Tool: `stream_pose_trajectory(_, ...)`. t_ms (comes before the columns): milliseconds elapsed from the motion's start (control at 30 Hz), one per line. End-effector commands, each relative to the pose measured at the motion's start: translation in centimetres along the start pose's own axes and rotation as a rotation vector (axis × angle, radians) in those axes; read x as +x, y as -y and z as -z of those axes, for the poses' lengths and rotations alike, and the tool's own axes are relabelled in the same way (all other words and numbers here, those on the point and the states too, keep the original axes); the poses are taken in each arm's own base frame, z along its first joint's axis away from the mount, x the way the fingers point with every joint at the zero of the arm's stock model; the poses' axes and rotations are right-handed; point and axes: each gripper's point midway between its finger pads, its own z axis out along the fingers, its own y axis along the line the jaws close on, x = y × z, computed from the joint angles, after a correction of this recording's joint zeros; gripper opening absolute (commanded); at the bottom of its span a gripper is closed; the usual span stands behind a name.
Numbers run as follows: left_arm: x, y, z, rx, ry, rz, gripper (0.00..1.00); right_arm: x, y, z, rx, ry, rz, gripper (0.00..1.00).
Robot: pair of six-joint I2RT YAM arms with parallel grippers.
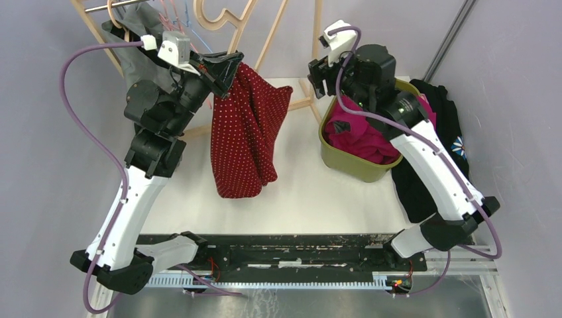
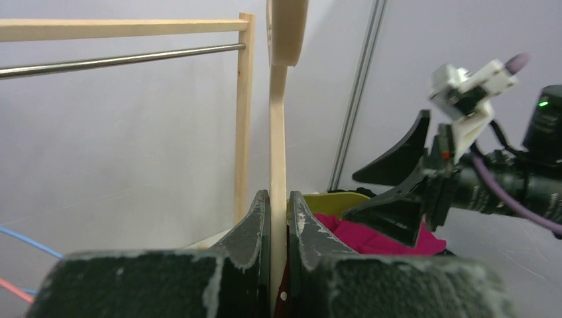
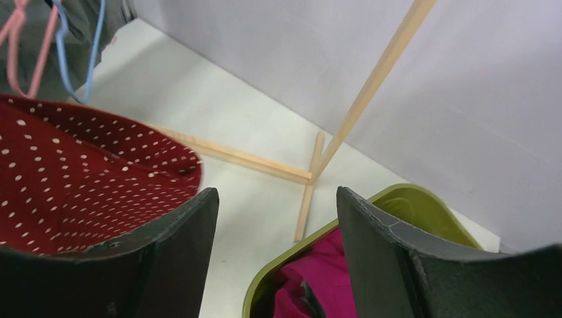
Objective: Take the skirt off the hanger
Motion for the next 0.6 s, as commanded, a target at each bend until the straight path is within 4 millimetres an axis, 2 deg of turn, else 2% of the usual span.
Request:
stream_pose_trajectory(0, -3.9, 0.1, 0.5, -0.014, 0.101, -0.025, 0.03, -4.9, 2.3, 3.1, 0.065, 0.165, 0.021, 0.71)
stream_pose_trajectory(67, -3.5, -0.1, 0.4, -0.020, 0.092, -0.023, 0.03, -6.3, 1.5, 3.8, 0.007, 0.227, -0.009, 0.67)
stream_pose_trajectory(200, -3.3, 0.0, -0.1, -0.010, 0.092, -0.002, 0.03, -7.7, -5.1, 3.8, -0.343, 0.337, -0.177, 0.65)
stream_pose_trajectory(300, -3.4, 0.5, -0.6, 0.019, 0.101, 0.031, 0.03, -7.9, -8.7, 3.2, -0.542, 0.385, -0.373, 0.67)
stream_pose_trajectory(400, -3.2, 1.2, -0.9, 0.051, 0.101, 0.070, 0.03, -7.7, -10.5, 2.8, -0.656, 0.412, -0.425, 0.70)
stream_pose_trajectory(567, -2.4, 1.9, -1.1, 0.094, 0.085, 0.130, 0.03, -7.7, -12.0, 3.3, -0.776, 0.483, -0.436, 0.72)
